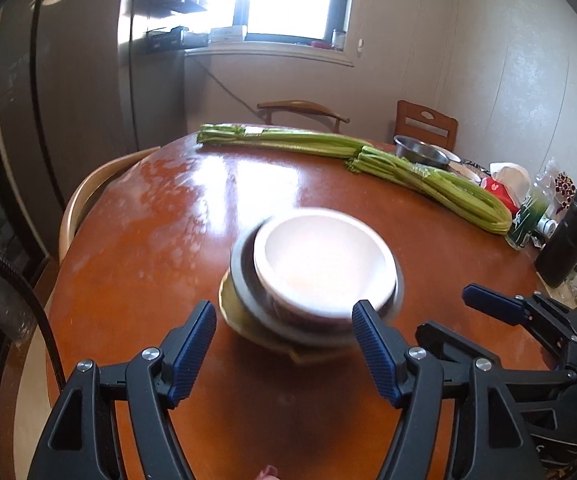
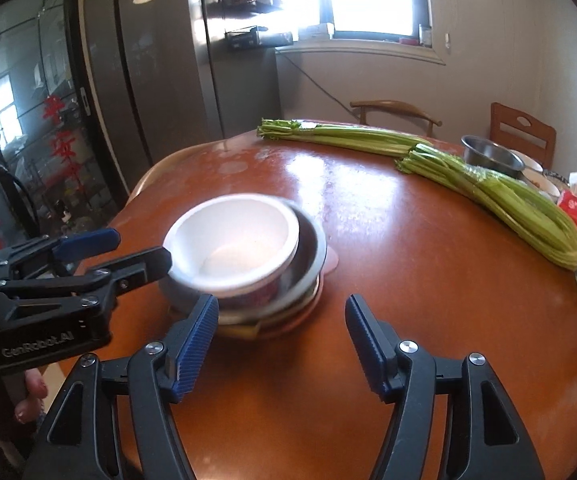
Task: Organize plates and bowls
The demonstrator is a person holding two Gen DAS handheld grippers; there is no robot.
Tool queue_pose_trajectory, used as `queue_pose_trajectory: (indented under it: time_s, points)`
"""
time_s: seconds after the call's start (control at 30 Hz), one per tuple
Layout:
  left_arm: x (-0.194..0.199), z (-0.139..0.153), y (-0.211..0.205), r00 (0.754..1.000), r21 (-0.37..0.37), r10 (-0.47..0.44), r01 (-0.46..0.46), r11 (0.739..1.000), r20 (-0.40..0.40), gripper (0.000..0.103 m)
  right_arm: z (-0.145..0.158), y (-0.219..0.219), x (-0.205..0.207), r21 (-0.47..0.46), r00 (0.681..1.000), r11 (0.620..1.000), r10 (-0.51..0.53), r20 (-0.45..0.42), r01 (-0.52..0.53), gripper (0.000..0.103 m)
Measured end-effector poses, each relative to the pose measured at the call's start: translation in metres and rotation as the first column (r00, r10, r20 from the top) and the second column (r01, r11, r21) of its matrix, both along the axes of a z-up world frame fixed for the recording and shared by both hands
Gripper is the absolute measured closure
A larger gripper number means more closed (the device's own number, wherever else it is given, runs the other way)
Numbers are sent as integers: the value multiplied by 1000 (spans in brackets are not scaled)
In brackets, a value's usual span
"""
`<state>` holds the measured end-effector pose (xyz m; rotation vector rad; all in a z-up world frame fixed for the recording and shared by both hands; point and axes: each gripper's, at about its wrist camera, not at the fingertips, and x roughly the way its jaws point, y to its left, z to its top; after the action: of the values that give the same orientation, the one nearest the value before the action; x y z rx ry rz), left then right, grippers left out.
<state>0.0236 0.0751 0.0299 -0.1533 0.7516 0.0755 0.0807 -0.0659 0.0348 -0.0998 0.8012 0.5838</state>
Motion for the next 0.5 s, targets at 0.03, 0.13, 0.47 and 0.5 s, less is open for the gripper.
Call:
queue_pose_trajectory:
  time_s: [0.03,0.13,0.47,0.5]
  points:
    - [-4,-3,-3,1000,0,5,-5,1000,-5,32,-1,-3,-5,0,1000,1000,-5,0,5,35]
    - [-12,-8,-7,1000,-4,10,-10,1000,-20,32,-4,-12,-14,-3,1000,1000,-24,-7,24,35]
    - [-27,-22,-17,999,4,18,-18,1000,-32,32,-10,-30,-35,-2,999,999,-52,-10,52,34]
    - [-27,-23,-18,999,5,17,-17,1000,-34,32,-10,-31,-36,-3,998,998,-55,-9,55,34]
